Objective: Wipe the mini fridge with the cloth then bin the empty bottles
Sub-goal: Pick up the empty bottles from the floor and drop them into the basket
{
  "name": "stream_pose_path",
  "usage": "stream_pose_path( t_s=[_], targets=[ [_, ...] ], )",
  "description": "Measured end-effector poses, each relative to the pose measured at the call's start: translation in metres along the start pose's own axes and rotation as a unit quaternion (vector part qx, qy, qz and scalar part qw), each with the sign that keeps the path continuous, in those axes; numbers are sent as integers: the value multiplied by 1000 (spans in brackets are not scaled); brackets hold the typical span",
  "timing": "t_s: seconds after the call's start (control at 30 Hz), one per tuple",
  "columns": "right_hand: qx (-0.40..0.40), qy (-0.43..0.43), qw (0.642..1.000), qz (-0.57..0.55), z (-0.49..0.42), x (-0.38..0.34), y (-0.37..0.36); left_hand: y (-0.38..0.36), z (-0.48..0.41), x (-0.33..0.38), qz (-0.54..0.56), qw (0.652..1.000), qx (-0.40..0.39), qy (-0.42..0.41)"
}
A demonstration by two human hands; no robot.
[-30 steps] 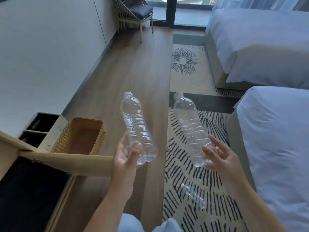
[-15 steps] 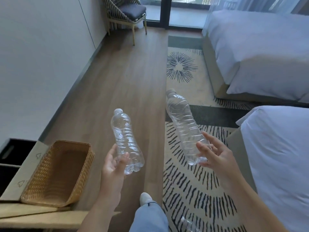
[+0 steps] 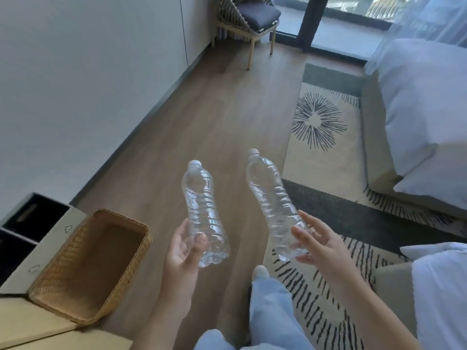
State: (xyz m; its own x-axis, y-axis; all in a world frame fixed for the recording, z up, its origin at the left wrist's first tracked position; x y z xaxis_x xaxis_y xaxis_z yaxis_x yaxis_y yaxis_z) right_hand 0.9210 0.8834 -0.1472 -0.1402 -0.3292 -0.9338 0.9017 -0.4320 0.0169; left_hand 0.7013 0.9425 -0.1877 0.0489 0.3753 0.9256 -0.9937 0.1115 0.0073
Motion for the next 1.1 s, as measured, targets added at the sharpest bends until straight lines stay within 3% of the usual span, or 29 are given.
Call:
stream_pose_path(
  t_s=[0.2,0.43,0.7,0.8,1.1],
  targets=[
    [-95,-17,994,44,-120,-30,-34,-4,-65,17,29,991,133,20],
    [-248,-20,964,93,-249,-75,-109,0,-116,59,57,954,295,7],
    [-408,-51,899,153,-274,-64,-244,53,-125,40,106,889,444,46],
    [-438,-57,878,184,-275,-53,-293,86,-136,29,122,873,469,53],
    [-442,-93,866,215,-267,-6,-435,219,-180,-8,106,861,489,95]
  ],
)
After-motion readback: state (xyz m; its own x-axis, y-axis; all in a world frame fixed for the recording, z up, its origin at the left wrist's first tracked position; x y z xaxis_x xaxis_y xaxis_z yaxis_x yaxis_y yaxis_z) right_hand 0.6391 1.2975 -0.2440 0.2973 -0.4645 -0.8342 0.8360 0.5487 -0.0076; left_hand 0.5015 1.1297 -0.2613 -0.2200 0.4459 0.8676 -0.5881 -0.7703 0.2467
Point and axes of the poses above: each hand's wrist, its own z-axis away from the middle knuckle, its own y-axis out of the back of the hand, x = y × z, the point moved 1 cm from there along -z, towards the middle knuckle, and after that the axes turned 10 degrees about -z, right-handed, at the moved point
